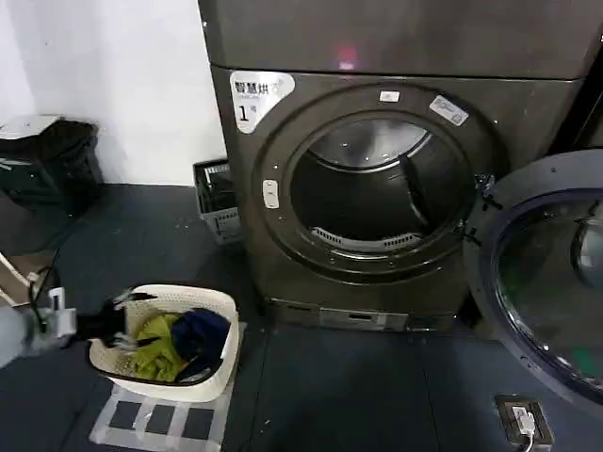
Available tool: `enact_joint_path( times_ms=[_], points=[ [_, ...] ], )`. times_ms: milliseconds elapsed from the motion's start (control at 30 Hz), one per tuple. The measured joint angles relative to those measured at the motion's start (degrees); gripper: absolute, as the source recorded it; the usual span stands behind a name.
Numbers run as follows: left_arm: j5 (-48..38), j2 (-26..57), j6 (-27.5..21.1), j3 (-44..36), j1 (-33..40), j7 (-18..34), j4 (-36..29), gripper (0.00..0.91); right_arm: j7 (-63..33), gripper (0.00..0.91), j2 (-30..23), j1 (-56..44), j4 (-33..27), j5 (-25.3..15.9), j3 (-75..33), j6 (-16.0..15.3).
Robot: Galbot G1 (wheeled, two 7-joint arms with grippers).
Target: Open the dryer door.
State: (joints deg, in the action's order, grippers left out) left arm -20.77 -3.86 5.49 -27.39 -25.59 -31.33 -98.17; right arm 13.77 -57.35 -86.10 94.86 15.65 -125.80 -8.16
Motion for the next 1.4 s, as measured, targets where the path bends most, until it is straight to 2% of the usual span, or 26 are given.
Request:
enact_joint_path(
  times_ms=[200,633,1400],
  points=[
    [4.8,1.7,0.1,1.3,-2.3,-2.1,2.4,0.907,0.0,0.907,-0.5,0.0,1.0,-0.2,0.1,-0.1],
    [8.6,1.3,0.9,1.6,-2.7,-4.4,4.9,0.907,0.0,0.907,-1.0,-1.5,1.5,0.0,-1.2,-0.1],
    [13.0,1.0,1.4,1.6,-2.8,-4.8,6.4,0.907,0.2,0.907,-1.3,-1.4,1.8,-0.2,-1.1,-0.1]
  ],
)
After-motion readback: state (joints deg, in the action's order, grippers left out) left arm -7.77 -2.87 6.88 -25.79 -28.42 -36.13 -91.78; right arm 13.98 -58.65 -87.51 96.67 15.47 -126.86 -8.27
